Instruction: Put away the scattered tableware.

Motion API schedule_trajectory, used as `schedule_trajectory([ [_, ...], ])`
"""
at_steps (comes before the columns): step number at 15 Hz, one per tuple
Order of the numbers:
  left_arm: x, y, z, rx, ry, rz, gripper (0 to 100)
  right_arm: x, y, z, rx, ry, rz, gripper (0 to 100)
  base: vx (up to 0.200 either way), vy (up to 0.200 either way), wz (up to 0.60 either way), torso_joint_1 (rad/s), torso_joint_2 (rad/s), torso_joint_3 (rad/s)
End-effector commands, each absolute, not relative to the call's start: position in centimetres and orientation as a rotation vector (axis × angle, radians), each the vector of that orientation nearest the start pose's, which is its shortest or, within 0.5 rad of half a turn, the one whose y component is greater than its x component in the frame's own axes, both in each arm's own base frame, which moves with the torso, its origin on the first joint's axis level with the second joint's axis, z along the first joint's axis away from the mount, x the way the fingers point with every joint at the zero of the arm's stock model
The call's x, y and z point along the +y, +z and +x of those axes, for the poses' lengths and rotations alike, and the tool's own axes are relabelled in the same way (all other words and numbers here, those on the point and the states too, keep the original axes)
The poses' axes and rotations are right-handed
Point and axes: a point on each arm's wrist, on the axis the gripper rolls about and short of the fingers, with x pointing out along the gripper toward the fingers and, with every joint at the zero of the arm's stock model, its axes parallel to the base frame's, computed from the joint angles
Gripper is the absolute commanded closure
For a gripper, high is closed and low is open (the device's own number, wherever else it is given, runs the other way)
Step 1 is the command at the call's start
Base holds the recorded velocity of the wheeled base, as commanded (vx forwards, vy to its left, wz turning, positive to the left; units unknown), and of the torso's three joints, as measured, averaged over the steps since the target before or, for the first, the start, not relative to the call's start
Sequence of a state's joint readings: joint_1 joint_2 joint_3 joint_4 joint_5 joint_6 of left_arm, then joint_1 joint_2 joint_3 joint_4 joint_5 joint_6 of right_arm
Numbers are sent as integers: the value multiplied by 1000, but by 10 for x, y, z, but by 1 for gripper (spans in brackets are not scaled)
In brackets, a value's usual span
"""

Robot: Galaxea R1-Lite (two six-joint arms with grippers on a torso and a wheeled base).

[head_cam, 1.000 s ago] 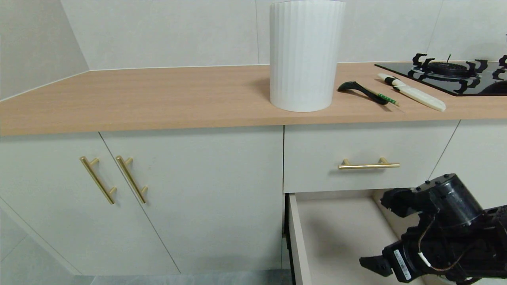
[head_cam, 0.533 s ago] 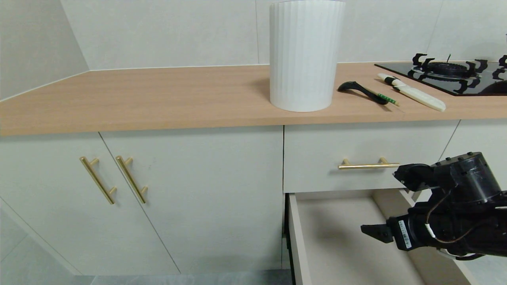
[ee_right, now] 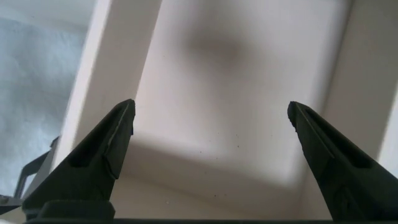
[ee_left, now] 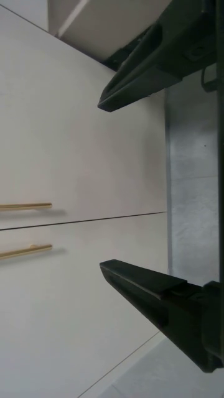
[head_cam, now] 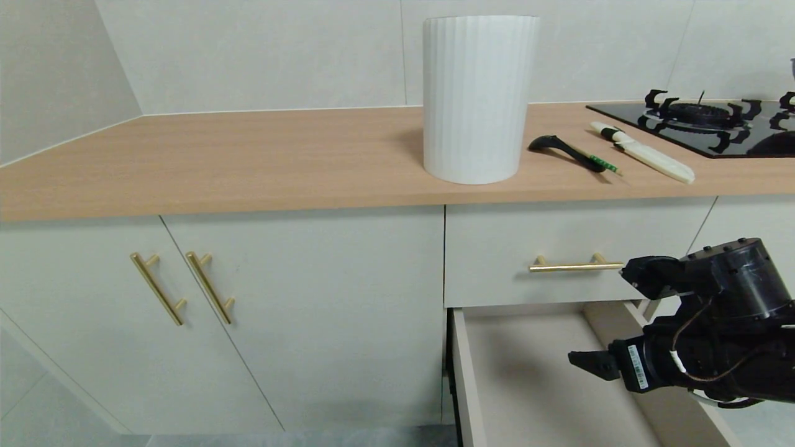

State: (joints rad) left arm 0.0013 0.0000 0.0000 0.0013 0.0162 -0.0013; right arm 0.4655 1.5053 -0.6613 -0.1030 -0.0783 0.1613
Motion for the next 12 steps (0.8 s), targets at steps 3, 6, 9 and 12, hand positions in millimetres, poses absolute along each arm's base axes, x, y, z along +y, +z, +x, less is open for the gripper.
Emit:
schedule_trajectory([
  [3, 0, 75, -23, 2, 18, -2, 0, 100, 152, 204, 734, 300, -50, 0, 0, 0, 0, 110, -300, -294],
  [6, 0, 75, -23, 2, 18, -2, 0, 100, 152, 204, 734, 300, -50, 0, 0, 0, 0, 131, -522, -305],
  [9, 0, 75, -23, 2, 18, -2, 0, 100, 151, 204, 736, 300, -51, 0, 0, 0, 0, 170, -473, -300],
  [12, 0, 75, -23, 3, 18, -2, 0, 100, 151, 204, 736, 300, -51, 0, 0, 0, 0, 180, -473, -292],
])
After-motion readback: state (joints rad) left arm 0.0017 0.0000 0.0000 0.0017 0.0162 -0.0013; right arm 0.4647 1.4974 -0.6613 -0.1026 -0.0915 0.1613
